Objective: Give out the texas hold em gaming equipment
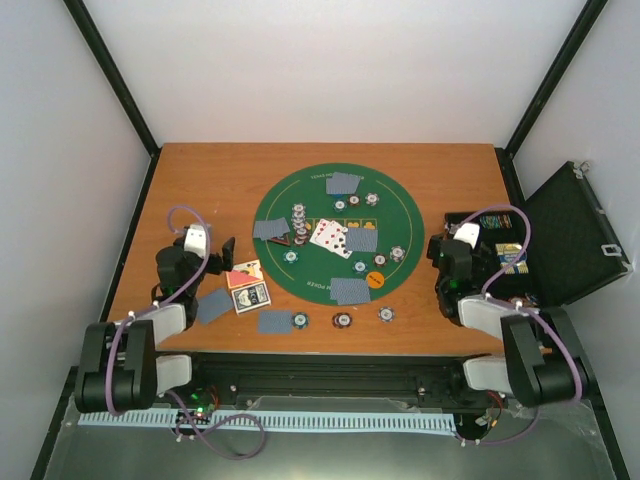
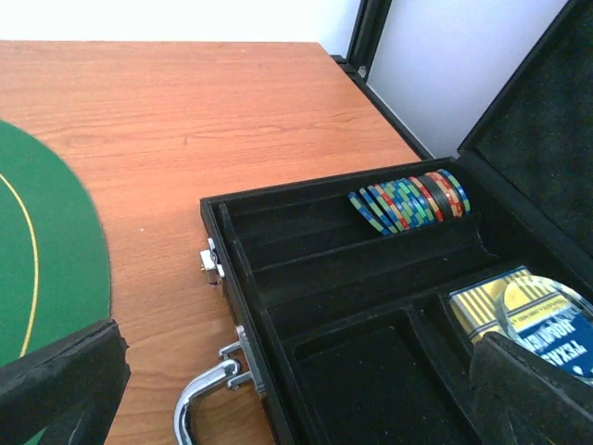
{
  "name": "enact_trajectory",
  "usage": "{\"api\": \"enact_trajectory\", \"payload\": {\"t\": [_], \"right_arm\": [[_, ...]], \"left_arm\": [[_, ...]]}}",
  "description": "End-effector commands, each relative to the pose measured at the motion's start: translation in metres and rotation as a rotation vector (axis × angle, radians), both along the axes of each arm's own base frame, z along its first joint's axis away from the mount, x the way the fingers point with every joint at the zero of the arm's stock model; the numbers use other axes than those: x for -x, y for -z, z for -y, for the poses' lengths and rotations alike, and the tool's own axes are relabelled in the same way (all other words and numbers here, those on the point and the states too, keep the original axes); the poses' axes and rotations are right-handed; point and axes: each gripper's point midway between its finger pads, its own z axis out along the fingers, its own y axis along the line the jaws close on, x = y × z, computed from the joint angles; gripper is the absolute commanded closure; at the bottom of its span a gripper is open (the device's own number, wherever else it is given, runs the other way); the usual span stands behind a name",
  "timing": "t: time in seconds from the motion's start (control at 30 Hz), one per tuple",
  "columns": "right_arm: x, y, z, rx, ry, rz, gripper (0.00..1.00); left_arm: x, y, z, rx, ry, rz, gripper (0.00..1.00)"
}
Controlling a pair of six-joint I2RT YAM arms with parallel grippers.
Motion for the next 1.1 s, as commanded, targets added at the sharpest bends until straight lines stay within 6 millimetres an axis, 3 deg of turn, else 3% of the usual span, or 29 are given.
{"api": "enact_trajectory", "payload": {"t": [0.0, 0.1, 0.3, 0.43, 0.47, 1.07], "right_arm": [[-0.022, -0.029, 0.006, 0.018, 0.018, 0.163, 0.0], [-0.035, -0.031, 0.007, 0.038, 0.002, 0.165, 0.0], [-0.042, -0.021, 0.005, 0.035, -0.053, 0.177, 0.0], [-0.045, -0.006, -0.002, -0.014, -0.177, 0.164, 0.0], [-0.044, -0.013, -0.003, -0.001, -0.179, 0.206, 0.0], [-0.044, -0.01, -0.002, -0.019, -0.188, 0.183, 0.0]], "left_arm": [[-0.02, -0.046, -0.009, -0.021, -0.075, 0.215, 0.0], [-0.028, -0.039, -0.015, -0.026, -0.115, 0.209, 0.0], [-0.038, -0.018, -0.019, -0.061, -0.188, 0.192, 0.0], [-0.06, -0.008, -0.038, -0.056, -0.314, 0.091, 0.0], [-0.062, -0.006, -0.04, -0.051, -0.326, 0.074, 0.0], [-0.064, -0.007, -0.042, -0.029, -0.306, 0.07, 0.0]]}}
